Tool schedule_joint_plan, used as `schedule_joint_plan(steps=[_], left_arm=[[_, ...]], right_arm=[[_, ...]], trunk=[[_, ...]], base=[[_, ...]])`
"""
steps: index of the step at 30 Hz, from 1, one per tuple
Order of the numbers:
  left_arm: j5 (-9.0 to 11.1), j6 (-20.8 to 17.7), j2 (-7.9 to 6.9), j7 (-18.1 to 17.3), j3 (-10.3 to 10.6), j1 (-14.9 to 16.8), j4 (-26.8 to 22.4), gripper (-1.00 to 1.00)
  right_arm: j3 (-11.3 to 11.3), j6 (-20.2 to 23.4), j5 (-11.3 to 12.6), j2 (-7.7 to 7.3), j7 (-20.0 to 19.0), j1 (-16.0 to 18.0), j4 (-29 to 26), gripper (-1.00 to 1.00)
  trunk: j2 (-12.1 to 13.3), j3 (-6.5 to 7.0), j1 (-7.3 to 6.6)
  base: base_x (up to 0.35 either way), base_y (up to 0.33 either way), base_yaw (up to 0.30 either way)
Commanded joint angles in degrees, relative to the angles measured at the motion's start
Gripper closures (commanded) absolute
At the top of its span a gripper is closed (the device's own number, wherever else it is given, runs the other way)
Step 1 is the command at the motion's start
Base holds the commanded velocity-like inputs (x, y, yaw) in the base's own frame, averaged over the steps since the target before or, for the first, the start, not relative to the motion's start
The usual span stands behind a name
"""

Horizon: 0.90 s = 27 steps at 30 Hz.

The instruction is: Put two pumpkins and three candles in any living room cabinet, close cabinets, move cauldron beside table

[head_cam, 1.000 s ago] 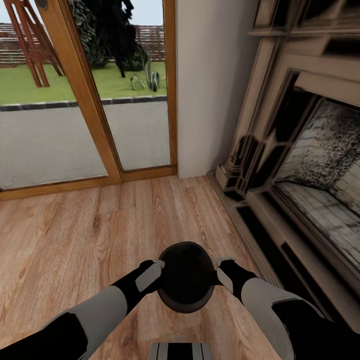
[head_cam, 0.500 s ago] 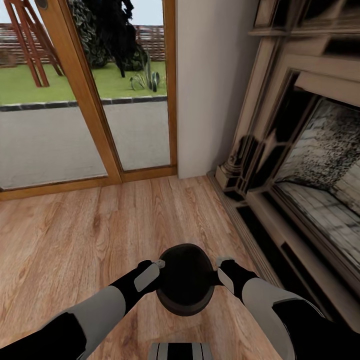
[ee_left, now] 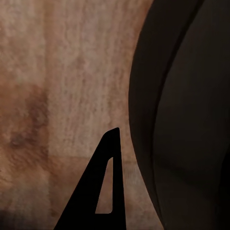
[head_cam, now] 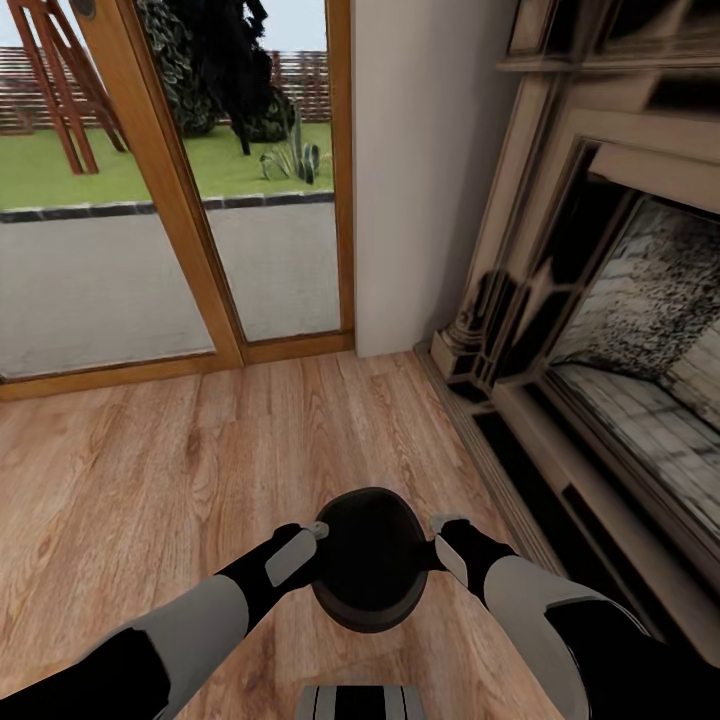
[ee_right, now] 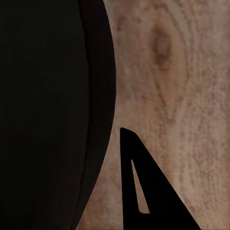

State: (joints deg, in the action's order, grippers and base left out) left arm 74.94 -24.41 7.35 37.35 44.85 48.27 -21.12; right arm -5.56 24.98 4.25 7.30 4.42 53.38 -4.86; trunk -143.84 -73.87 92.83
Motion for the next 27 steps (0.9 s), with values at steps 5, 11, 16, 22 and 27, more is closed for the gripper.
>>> schedule_joint_plan(steps=[5, 11, 16, 22, 27], left_arm=[[-0.21, -0.2, 0.0, 0.09, 0.06, -0.02, 0.06, 1.0], [-0.76, -0.15, -0.04, 0.09, 0.06, -0.02, -0.08, 1.0], [-0.76, -0.06, -0.03, 0.09, 0.06, -0.02, -0.08, 1.0], [-0.74, 0.97, -0.04, 0.13, 0.01, -0.02, 0.12, 1.0], [-0.74, 1.03, 0.0, 0.17, 0.04, -0.02, 0.04, 1.0]], right_arm=[[-0.03, -0.13, -0.29, -0.01, 0.16, -0.03, 0.03, 1.0], [-2.08, -0.15, -0.28, 0.07, 0.01, -0.03, 0.03, 1.0], [-2.08, -0.13, -0.27, 0.0, -0.02, -0.03, -0.05, 1.0], [-2.08, -0.15, -0.24, 0.0, -0.02, -0.03, -0.06, 1.0], [-2.08, -0.18, -0.27, 0.07, -0.02, -0.03, -0.06, 1.0]], trunk=[[0.0, 0.0, 0.0], [0.0, 0.0, 0.0], [0.0, 0.0, 0.0], [0.0, 0.0, 0.0], [0.0, 0.0, 0.0]], base=[[0.0, 0.0, 0.0], [0.0, 0.0, 0.0], [0.0, 0.0, 0.0], [0.0, 0.11, 0.0], [0.0, 0.24, 0.05]])
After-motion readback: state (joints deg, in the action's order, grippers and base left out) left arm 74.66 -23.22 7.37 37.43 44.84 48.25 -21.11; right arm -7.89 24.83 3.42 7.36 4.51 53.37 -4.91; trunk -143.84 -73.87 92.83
